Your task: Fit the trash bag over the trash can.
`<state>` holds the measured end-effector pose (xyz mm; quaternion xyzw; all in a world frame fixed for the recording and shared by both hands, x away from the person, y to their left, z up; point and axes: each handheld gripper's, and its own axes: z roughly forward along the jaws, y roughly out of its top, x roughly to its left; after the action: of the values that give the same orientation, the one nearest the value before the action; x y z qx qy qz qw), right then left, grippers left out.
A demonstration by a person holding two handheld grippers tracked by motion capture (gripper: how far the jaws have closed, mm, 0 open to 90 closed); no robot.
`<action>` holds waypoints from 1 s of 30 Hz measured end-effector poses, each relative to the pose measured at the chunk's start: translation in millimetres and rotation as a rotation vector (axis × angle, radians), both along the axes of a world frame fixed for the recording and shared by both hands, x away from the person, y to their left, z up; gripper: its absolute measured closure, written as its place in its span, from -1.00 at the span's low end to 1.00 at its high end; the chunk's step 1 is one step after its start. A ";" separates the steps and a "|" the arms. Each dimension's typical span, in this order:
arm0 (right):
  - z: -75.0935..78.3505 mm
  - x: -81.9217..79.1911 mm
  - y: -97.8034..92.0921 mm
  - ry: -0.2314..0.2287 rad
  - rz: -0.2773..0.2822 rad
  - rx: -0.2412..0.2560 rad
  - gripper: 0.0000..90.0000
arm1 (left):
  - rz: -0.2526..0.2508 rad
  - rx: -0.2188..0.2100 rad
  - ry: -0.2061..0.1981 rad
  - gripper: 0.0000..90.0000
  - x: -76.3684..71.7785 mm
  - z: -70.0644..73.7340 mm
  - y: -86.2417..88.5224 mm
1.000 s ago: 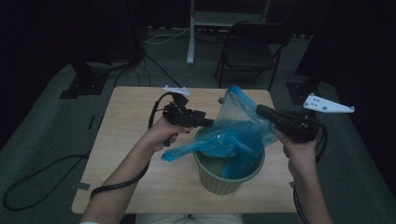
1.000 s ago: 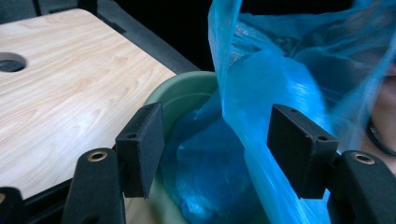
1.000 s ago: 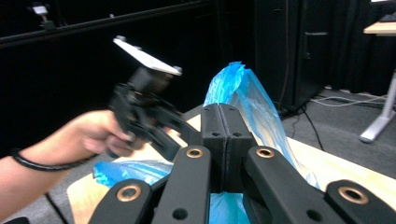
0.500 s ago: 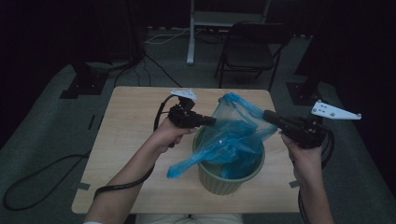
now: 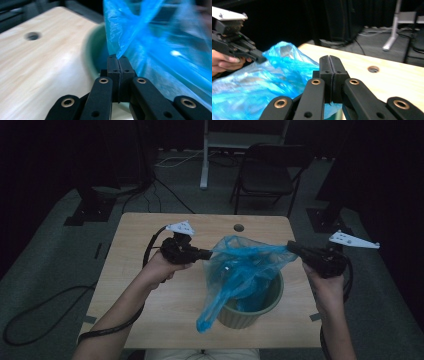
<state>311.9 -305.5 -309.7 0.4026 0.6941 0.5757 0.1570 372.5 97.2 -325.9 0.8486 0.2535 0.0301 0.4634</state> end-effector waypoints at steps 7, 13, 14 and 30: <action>-28.8 41.3 7.8 0.114 -0.050 -0.080 0.99 | 0.092 -0.019 0.117 1.00 35.3 -38.5 -3.4; -70.0 65.0 9.6 0.230 -0.042 -0.088 0.99 | 0.108 -0.007 0.170 1.00 40.5 -64.7 -1.6; -76.4 67.3 10.0 0.244 -0.032 -0.077 0.99 | 0.110 -0.011 0.181 1.00 40.9 -67.6 -1.3; -119.3 75.0 9.6 0.318 -0.054 -0.065 0.99 | 0.116 -0.015 0.265 1.00 39.2 -109.0 -1.5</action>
<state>386.9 -295.9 -429.0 0.5017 0.7173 0.4779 0.0735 411.7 95.7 -434.9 0.8256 0.3614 -0.0574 0.4295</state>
